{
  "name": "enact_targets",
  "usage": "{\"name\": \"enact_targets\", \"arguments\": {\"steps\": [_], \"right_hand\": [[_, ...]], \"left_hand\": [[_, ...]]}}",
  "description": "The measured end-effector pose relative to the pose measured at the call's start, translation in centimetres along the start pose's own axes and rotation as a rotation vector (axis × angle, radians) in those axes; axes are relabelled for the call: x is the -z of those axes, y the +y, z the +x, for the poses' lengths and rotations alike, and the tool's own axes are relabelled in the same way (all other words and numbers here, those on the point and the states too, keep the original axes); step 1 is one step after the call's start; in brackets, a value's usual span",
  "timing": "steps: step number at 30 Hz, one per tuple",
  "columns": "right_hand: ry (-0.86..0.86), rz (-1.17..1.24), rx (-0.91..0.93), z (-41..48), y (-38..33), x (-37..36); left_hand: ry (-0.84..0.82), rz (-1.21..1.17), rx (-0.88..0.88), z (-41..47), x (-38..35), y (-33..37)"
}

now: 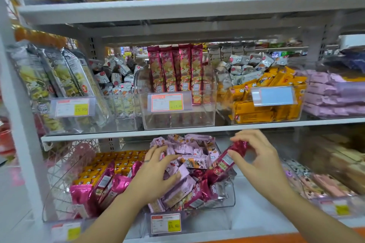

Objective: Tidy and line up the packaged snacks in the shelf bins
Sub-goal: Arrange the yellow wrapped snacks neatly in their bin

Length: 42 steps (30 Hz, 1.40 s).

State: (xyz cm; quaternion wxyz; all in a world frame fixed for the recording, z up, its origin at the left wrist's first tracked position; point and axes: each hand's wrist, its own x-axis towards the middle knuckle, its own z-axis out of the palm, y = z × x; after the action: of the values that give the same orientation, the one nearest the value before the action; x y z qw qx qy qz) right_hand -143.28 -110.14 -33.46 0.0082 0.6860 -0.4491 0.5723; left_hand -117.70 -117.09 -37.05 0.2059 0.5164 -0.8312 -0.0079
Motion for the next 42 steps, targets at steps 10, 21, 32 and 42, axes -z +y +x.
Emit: {"name": "enact_targets", "arguments": {"steps": [10, 21, 32, 42], "right_hand": [[0.189, 0.057, 0.243, 2.1, -5.6, 3.4], [0.574, 0.257, 0.468, 6.0, -12.0, 4.5], [0.361, -0.063, 0.212, 10.4, -8.1, -0.8], [0.137, -0.122, 0.258, 4.7, -4.9, -1.0]], "left_hand": [[-0.016, 0.001, -0.005, -0.3, 0.7, 0.2], [0.0, -0.113, 0.032, -0.7, 3.0, 0.2], [0.014, -0.1, -0.017, -1.2, 2.8, -1.0], [0.071, -0.1, -0.103, -1.8, 1.6, -0.4]]}}
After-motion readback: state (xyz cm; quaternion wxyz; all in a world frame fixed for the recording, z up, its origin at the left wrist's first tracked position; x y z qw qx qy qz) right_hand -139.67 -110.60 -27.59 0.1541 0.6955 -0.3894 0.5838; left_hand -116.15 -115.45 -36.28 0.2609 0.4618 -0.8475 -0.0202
